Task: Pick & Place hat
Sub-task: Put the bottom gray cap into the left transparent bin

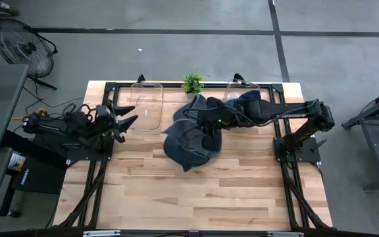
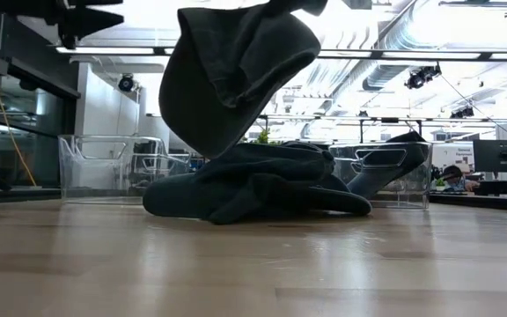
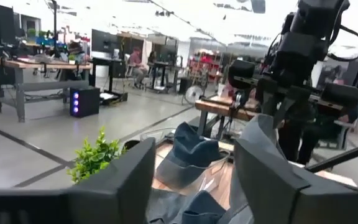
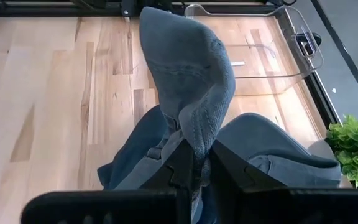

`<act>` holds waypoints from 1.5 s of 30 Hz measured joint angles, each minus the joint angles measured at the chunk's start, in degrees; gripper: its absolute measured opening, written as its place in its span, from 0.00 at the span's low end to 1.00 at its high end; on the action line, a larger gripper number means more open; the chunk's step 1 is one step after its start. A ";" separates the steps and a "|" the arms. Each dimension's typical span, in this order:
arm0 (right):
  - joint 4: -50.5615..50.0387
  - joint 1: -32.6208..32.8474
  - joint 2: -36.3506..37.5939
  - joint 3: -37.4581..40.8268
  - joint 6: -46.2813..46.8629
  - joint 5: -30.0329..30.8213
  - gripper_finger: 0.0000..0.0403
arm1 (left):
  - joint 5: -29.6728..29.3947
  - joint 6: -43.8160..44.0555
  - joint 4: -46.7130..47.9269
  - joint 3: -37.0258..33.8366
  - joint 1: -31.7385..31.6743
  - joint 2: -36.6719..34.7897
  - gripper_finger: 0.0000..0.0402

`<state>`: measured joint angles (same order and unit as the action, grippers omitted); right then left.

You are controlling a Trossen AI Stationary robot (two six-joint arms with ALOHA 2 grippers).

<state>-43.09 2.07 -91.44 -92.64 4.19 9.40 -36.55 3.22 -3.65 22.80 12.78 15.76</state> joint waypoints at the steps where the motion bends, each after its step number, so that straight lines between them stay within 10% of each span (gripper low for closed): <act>1: 0.18 -0.27 0.00 0.00 -0.07 -0.69 0.06 | 0.02 0.00 -0.03 1.13 -0.02 1.89 0.58; 9: 1.38 -2.63 0.00 0.00 -0.14 -4.33 0.06 | 1.49 -0.41 4.67 12.63 0.00 17.46 0.73; 45: -16.46 -8.30 -0.81 -21.64 -8.37 -9.76 0.06 | -1.59 -1.46 50.44 69.96 -0.02 60.61 0.73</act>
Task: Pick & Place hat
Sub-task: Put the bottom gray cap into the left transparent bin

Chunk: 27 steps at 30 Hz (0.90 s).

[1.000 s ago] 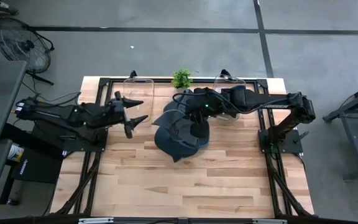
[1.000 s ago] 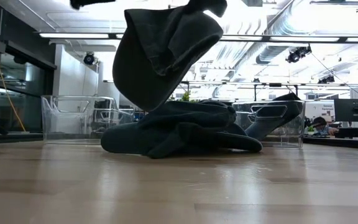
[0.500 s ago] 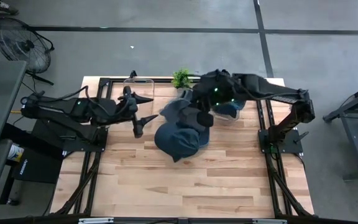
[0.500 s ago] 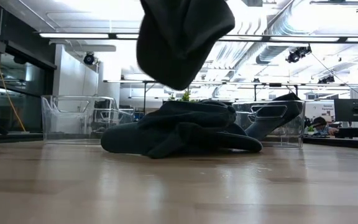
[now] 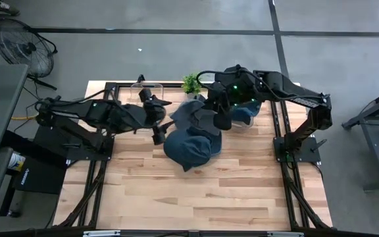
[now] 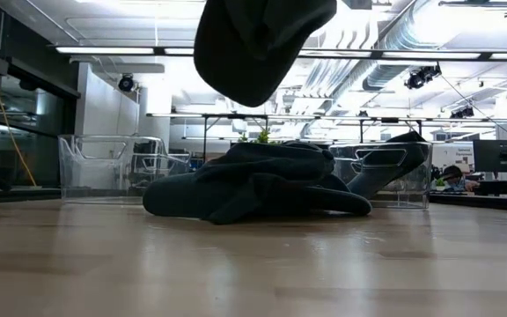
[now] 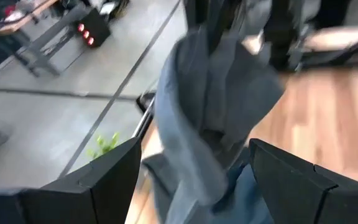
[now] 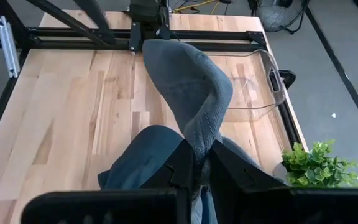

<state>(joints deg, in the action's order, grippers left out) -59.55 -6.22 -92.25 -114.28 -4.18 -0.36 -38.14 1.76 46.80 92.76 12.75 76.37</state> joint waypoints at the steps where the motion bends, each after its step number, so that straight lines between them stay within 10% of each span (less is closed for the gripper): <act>1: -0.14 0.00 0.00 0.00 -0.28 0.00 0.06 | -0.25 -0.01 1.43 0.67 0.00 0.72 0.73; 18: -3.63 0.27 0.00 -0.02 -1.94 -0.90 0.06 | 7.83 11.75 3.78 2.53 -5.02 7.64 0.72; 27: -3.63 0.27 0.00 -0.02 -2.93 -1.40 0.06 | 12.83 15.30 3.83 2.48 -5.25 7.57 0.45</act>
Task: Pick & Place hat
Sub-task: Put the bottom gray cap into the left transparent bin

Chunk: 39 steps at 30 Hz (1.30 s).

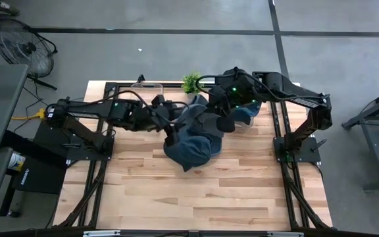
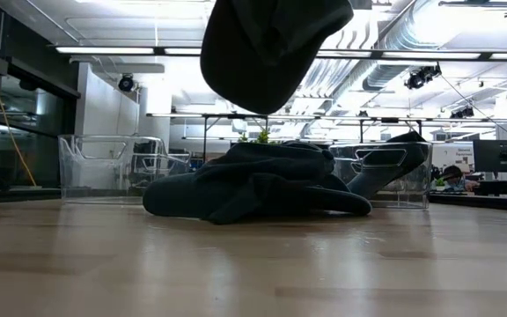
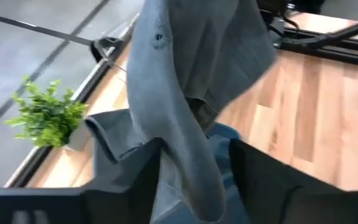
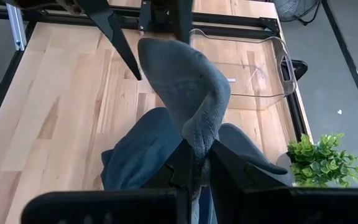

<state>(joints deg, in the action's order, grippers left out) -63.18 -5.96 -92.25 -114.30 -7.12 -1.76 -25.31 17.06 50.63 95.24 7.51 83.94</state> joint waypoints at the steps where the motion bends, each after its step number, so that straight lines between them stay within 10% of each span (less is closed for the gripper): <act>1: -0.02 0.00 0.00 0.00 -0.04 0.00 0.06 | 0.67 0.02 -0.01 0.00 -0.02 0.00 0.40; 9: 0.00 0.00 0.00 -0.02 -0.87 -0.10 0.06 | 2.91 0.25 0.09 0.00 -0.02 0.00 0.03; 16: 0.00 0.00 0.11 -0.02 -1.04 -0.07 0.09 | 1.96 2.33 0.11 0.00 -0.02 0.00 0.02; 28: -0.37 0.00 6.25 -0.02 -1.32 9.48 0.57 | -3.13 6.01 1.02 -0.02 -0.02 0.00 0.00; 39: -10.10 -0.02 16.94 3.87 4.06 16.59 0.58 | -19.93 16.97 4.47 0.00 -0.02 -1.38 0.00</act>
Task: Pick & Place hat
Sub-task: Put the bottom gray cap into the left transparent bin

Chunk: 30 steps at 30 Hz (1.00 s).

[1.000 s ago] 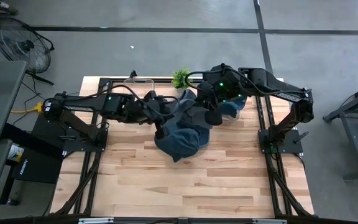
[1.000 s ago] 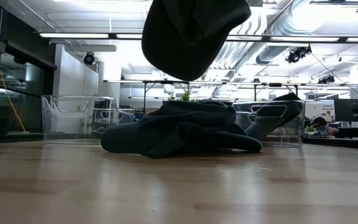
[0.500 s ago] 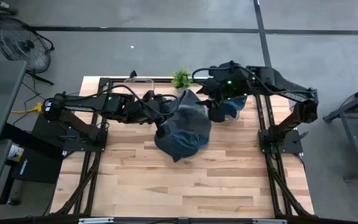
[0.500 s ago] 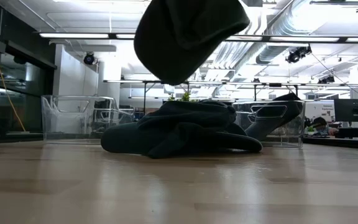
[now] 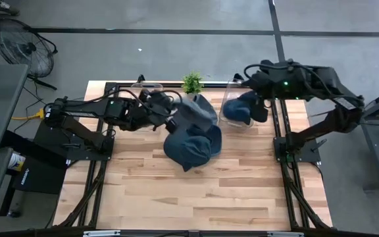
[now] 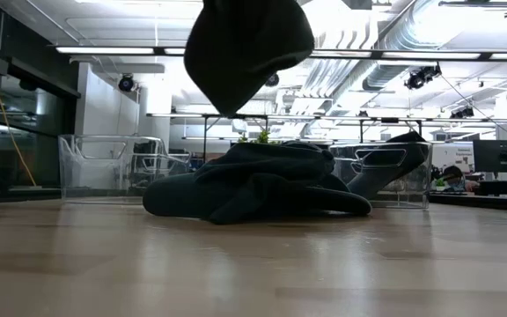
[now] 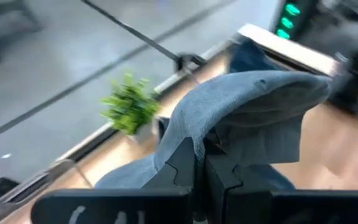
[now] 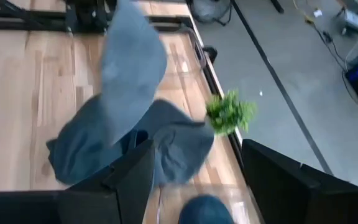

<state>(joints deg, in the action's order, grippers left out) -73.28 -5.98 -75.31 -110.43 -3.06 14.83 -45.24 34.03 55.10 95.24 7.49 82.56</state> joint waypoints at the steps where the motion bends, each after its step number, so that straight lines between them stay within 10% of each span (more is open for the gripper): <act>1: 0.20 0.01 0.94 1.33 0.22 0.00 0.57 | -2.05 1.81 1.15 -0.05 0.00 -0.24 0.00; 16: 11.94 0.00 11.49 24.78 4.47 -2.16 0.56 | -25.91 52.31 26.60 -0.04 0.00 -1.78 0.00; 30: 16.61 -0.03 11.47 29.63 3.17 -4.50 0.56 | -21.20 58.15 34.85 -0.35 -3.61 -4.11 0.00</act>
<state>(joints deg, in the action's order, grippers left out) -56.67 -6.01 -63.84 -80.79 0.11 10.33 -66.44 92.18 89.95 94.89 3.87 78.45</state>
